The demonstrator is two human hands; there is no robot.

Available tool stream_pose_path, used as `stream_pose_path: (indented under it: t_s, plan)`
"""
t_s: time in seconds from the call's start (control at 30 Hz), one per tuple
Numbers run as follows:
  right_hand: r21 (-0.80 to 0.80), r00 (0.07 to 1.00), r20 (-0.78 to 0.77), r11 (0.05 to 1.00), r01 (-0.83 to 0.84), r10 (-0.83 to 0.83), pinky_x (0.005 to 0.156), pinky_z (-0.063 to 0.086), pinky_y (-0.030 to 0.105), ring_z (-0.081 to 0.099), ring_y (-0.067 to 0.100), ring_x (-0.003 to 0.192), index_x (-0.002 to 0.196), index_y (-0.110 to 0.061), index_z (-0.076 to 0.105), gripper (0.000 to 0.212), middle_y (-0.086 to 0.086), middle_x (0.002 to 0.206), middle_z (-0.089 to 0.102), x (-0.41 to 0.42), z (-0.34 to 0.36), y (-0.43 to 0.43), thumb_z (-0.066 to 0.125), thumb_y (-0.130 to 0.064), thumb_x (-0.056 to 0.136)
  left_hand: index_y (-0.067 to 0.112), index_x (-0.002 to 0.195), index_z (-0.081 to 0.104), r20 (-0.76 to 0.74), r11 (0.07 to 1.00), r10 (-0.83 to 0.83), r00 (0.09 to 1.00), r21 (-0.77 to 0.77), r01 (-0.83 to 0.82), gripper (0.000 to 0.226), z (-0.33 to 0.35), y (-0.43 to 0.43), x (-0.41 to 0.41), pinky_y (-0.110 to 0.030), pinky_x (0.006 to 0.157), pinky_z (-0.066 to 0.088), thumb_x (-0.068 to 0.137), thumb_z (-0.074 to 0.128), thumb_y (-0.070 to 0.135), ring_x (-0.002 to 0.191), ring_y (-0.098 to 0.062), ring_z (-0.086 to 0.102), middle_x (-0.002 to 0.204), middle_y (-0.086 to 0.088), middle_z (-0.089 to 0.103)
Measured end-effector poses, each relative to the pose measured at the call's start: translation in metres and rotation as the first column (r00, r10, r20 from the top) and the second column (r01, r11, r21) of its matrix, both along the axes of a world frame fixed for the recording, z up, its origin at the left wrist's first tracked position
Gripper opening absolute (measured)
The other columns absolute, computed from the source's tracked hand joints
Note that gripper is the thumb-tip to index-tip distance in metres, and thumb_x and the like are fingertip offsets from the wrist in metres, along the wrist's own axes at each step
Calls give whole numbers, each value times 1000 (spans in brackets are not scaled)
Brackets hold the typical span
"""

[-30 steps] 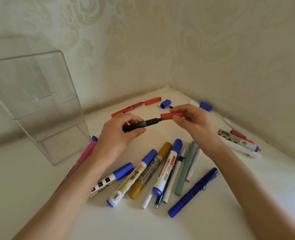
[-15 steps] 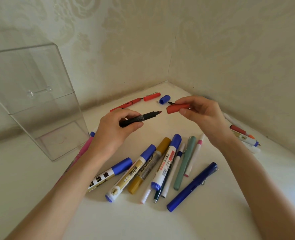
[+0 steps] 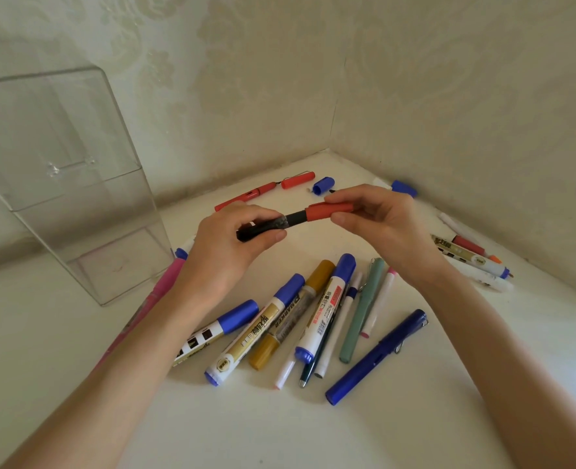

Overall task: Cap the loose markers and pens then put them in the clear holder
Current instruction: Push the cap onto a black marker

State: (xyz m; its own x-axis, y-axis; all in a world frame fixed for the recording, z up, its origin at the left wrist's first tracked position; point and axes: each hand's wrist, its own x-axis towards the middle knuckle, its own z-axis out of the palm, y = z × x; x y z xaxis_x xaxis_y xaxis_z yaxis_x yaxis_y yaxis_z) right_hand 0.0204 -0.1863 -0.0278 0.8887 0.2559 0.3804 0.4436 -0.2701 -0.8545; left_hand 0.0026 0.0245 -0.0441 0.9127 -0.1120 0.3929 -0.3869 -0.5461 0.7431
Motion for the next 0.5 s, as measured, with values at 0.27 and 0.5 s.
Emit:
stream_pose_path:
  t_s: [0.27,0.5]
  plan:
    - [-30,999,-9,999,-44,44,79,49,12,65,1,89,97,-34,67,28,-25,87,70,-3,-6,9,66,-11,81,29,99,68,27,999,-44,999,-4,44,22,0,-3,-3,-16,68,41,78,68,22,77,-6,53,83,11,60]
    - [65,997,-63,997,-50,55,80,50,15,66,4,87,100,-25,69,25,-12,90,72,-3,-5,12,64,-8,83,21,102,69,126,998,-46,991,39,41,23,4,-4,-6,-18,65,40,80,66,21,72,-7,53,79,8,58]
